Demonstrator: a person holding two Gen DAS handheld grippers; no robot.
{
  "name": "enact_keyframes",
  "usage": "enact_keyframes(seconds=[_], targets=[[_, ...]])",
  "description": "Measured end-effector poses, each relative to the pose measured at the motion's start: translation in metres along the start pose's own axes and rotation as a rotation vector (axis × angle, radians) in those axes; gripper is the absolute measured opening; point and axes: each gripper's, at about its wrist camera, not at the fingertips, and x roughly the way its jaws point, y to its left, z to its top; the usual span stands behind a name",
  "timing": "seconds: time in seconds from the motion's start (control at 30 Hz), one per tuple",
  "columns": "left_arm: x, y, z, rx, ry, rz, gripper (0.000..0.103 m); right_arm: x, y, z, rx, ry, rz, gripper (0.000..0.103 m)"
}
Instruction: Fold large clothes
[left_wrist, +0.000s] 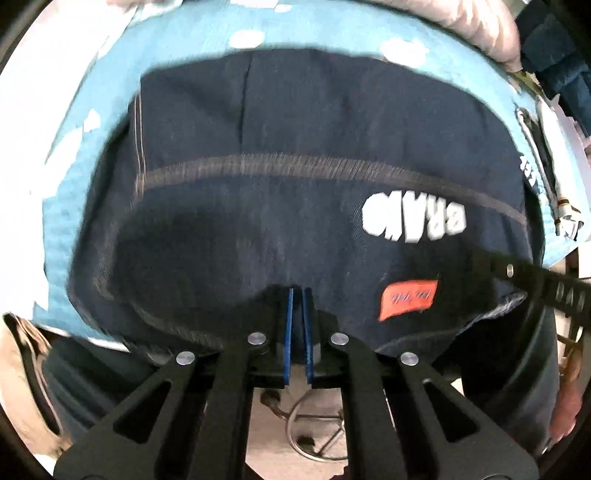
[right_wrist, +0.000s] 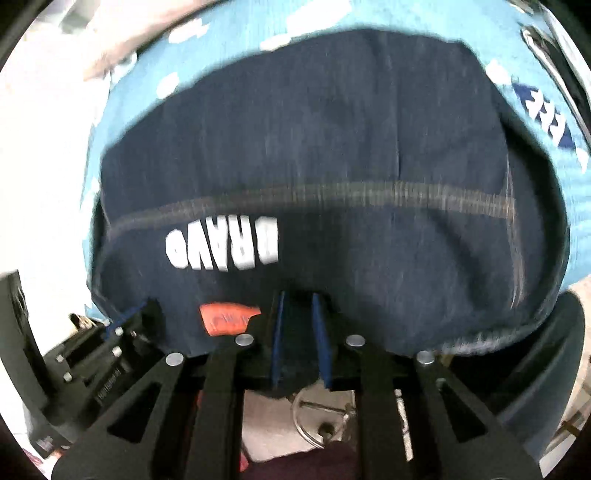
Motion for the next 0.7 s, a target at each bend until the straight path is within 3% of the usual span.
enact_keyframes(seconds=[0.1, 0.2, 0.33, 0.4, 0.5, 0.6, 0.7], targets=[[-0.019, -0.012, 0.020, 0.016, -0.044, -0.026, 0.006, -0.012, 0.006, 0.026, 0.003, -0.044, -0.004, 0.017], [-0.025, -0.015, 0.053, 0.020, -0.079, -0.049, 0.006, -0.016, 0.024, 0.058, 0.001, -0.058, 0.045, 0.017], [0.020, -0.007, 0.097, -0.051, -0.013, -0.072, 0.005, 0.020, 0.048, 0.085, 0.002, 0.016, 0.047, 0.017], [0.050, -0.004, 0.108, -0.095, 0.039, -0.072, 0.004, 0.044, 0.040, 0.092, 0.017, 0.052, -0.008, 0.012], [0.062, -0.001, 0.096, -0.132, 0.034, -0.098, 0.005, 0.060, 0.024, 0.098, 0.101, 0.063, 0.030, 0.012], [0.060, 0.011, 0.097, -0.199, 0.061, -0.157, 0.005, 0.056, 0.022, 0.102, 0.097, 0.090, 0.044, 0.012], [0.047, 0.014, 0.091, -0.217, 0.066, -0.168, 0.005, 0.041, 0.013, 0.100, 0.137, 0.092, 0.097, 0.014]])
